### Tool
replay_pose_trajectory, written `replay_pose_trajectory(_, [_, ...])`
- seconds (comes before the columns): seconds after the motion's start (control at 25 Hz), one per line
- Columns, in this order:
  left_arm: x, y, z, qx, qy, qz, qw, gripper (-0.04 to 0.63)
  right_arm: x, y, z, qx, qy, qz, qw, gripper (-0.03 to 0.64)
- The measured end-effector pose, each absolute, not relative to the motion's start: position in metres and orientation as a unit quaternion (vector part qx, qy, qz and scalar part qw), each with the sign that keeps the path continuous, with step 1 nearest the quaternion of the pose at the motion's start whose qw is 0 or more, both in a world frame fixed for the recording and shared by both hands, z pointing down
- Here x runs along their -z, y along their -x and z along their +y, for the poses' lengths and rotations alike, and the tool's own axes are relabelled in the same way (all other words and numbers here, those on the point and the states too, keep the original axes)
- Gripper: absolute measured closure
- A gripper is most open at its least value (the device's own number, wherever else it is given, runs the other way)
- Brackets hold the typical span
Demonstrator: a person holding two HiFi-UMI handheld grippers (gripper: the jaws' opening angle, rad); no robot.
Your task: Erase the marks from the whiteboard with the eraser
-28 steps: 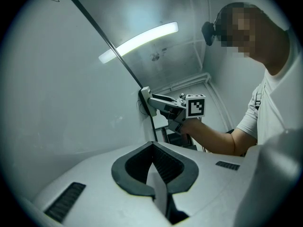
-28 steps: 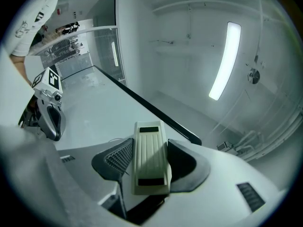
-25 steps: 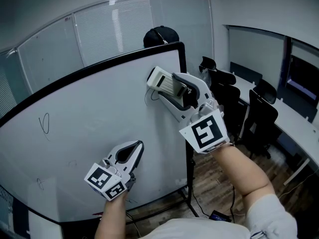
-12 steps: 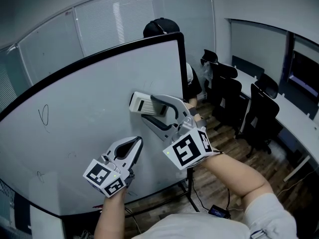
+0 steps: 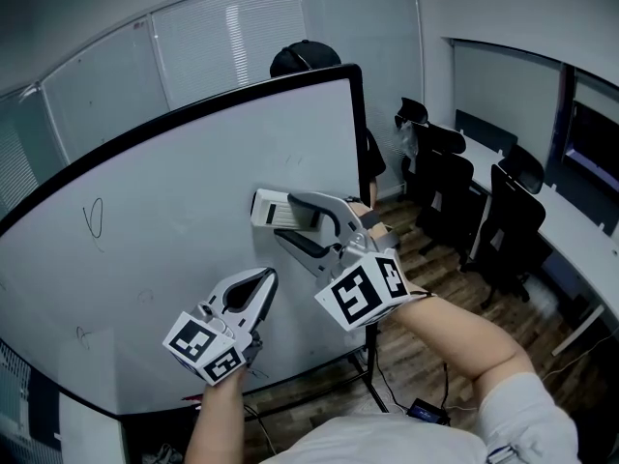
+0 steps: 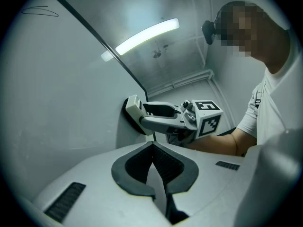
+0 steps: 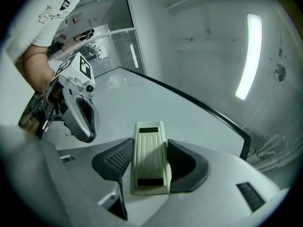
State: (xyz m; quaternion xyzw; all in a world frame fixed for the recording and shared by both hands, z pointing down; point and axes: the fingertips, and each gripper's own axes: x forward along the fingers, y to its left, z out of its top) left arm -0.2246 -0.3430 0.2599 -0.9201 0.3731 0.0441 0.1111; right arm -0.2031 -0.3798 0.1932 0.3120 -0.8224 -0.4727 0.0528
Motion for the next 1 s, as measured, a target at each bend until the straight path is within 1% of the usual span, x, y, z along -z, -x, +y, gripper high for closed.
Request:
replay_pose_trajectory(0.32, [-0.258, 0.225, -0.339, -0.044, 0.917, 0.379, 0.113, 0.588, -0.119, 0.147, -0.404, 0.500, -0.370, -0.783, 0.024, 0.380])
replay_pose_trajectory(0.52, [-0.258, 0.225, -0.337, -0.041, 0.917, 0.380, 0.112, 0.588, -0.073, 0.098, -0.424, 0.479, -0.427, -0.767, -0.002, 0.380])
replay_pose_trajectory(0.64, [-0.258, 0.225, -0.336, -0.039, 0.917, 0.380, 0.112, 0.588, -0.056, 0.083, -0.429, 0.470, -0.445, -0.762, -0.014, 0.380])
replay_pose_trajectory(0.84, [-0.258, 0.227, -0.336, -0.040, 0.916, 0.383, 0.109, 0.588, -0.058, 0.089, -0.425, 0.473, -0.439, -0.763, -0.018, 0.380])
replay_pose_trajectory(1.0, [-0.262, 0.226, -0.337, -0.038, 0.917, 0.382, 0.110, 0.588, -0.078, 0.122, -0.411, 0.487, -0.406, -0.773, -0.001, 0.382])
